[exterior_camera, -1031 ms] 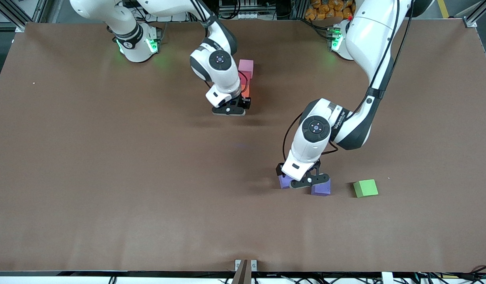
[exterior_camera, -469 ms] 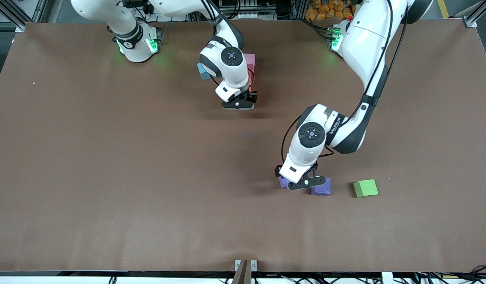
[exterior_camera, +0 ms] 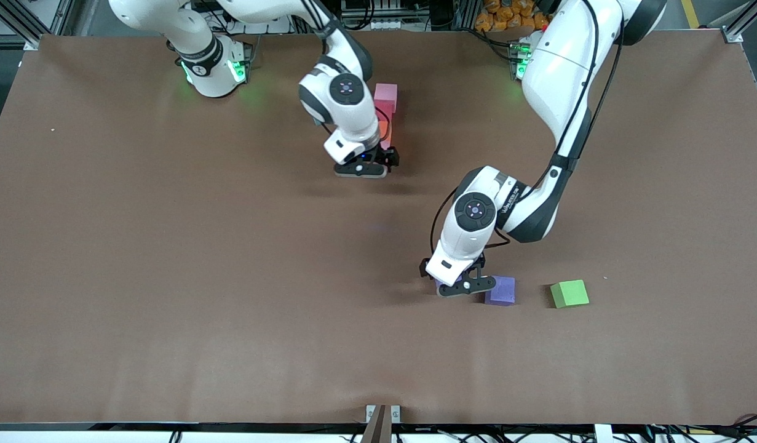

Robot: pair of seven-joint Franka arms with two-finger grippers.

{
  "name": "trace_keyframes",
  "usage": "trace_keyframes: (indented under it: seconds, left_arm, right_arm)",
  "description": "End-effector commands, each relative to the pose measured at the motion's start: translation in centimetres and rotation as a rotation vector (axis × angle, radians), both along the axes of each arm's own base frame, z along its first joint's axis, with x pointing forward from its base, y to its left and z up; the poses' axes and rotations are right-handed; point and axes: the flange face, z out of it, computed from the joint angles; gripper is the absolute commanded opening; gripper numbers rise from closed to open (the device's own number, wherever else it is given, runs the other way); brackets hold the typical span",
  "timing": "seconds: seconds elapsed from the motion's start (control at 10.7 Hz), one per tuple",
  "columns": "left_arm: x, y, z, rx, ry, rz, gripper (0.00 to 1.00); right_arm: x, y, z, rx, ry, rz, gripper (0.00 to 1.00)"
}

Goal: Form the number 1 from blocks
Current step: 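Place pink below orange with the right gripper while the left gripper grasps purple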

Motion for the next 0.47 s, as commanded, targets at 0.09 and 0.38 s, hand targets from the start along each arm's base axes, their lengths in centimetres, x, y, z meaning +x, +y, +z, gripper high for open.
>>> trace_keyframes:
  seconds: [0.09,0.38]
  left_arm:
    - [1.2,0.3,-1.2,-0.003,-0.013,-0.018,1.00]
    - [1.4,1.0,-2.1,0.009,-0.010,-0.029,0.52]
  right_arm:
    - [4.3,-8.6,2.9,-0.033,0.008,0.027,1.00]
    - [11.0,-14.2,4.8,-0.018,-0.034,0.079,1.00]
